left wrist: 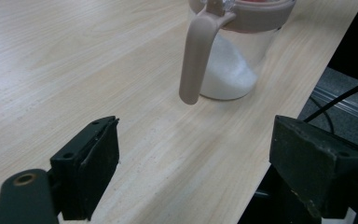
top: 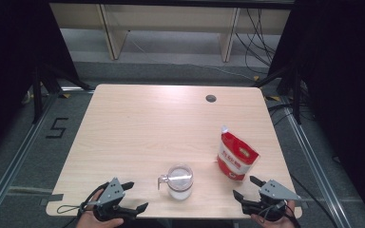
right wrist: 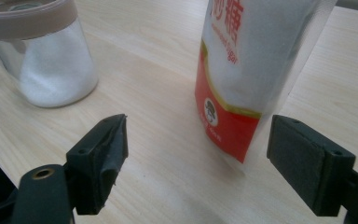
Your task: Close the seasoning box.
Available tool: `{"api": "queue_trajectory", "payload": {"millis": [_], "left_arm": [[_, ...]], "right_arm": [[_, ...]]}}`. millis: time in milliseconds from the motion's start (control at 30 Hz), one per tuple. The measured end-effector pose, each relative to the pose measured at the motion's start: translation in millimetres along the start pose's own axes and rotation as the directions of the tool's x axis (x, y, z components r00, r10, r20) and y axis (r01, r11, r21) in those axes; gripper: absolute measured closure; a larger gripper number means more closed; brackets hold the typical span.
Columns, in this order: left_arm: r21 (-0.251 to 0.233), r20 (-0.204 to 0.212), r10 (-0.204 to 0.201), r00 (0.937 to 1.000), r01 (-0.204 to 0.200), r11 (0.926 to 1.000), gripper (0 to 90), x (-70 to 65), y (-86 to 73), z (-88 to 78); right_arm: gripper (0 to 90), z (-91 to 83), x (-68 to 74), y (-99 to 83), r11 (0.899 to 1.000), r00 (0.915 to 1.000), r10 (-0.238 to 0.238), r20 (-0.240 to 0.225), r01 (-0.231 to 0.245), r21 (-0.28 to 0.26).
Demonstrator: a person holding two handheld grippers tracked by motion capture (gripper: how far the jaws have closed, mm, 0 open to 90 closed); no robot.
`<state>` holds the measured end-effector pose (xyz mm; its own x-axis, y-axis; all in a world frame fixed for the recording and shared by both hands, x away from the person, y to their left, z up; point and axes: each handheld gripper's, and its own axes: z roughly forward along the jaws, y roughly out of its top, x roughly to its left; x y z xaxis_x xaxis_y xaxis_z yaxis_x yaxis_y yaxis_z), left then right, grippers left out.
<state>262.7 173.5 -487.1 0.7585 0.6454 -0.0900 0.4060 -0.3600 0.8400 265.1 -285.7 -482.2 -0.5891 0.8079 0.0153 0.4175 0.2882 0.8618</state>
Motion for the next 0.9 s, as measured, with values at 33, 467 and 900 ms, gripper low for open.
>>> {"api": "queue_trajectory", "payload": {"millis": [33, 467, 900], "left_arm": [[0.000, 0.000, 0.000, 1.0000, 0.000, 1.0000, 15.5, 0.0, 0.0, 0.0], [0.011, -0.007, 0.002, 1.0000, -0.002, 0.9999, 15.5, -1.6, -8.5, 3.9], [0.033, -0.007, 0.015, 0.9999, -0.014, 0.9993, 15.5, -1.0, -7.5, 2.9]], "right_arm": [[20.5, 0.0, 0.3, -0.3, 1.000, 1.0000, 0.002, -0.004, -0.002, 0.001], [15.7, 4.7, 2.3, -3.1, 0.999, 0.9997, -0.015, -0.018, 0.016, 0.028], [15.7, 6.2, -0.4, -4.5, 0.998, 0.9990, -0.043, 0.008, 0.043, 0.037]]}}
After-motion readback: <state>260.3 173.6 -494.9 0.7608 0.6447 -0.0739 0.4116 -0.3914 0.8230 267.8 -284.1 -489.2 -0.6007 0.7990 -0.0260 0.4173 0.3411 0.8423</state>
